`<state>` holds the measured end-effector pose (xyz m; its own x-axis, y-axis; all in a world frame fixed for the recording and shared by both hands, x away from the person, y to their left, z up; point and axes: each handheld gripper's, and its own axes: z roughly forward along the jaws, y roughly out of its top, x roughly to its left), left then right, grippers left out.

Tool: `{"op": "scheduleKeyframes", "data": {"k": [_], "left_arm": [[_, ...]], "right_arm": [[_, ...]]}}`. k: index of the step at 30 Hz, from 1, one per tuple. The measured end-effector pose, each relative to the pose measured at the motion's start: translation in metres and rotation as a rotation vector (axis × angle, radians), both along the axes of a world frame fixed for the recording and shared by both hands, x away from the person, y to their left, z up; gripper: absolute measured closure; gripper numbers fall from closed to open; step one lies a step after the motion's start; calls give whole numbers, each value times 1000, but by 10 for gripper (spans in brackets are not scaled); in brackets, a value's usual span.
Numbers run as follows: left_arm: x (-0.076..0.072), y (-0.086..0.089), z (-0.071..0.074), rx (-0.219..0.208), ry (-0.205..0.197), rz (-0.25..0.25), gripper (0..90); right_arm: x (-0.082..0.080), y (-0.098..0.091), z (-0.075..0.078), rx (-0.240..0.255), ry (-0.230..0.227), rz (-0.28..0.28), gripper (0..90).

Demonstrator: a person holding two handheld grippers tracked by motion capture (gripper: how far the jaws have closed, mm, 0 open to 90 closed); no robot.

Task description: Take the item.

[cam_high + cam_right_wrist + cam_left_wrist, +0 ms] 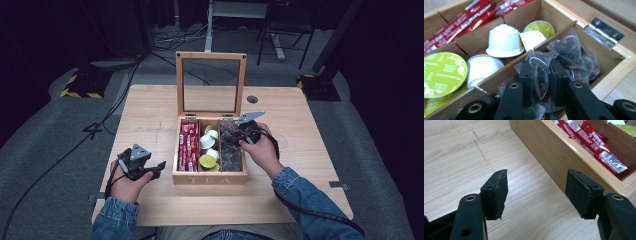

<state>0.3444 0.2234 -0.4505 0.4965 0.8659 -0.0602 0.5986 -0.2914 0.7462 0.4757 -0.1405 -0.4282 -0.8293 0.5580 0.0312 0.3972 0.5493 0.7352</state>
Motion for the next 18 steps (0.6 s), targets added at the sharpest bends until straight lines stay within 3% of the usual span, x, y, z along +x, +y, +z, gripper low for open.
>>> {"op": "scheduleKeyframes", "data": {"k": [6, 18], "left_arm": [[2, 2, -2, 1, 14, 5, 349], [6, 7, -10, 6, 32, 16, 335]], "right_arm": [[-4, -3, 9, 42, -10, 11, 752], [-15, -16, 40, 116, -60, 16, 750]]}}
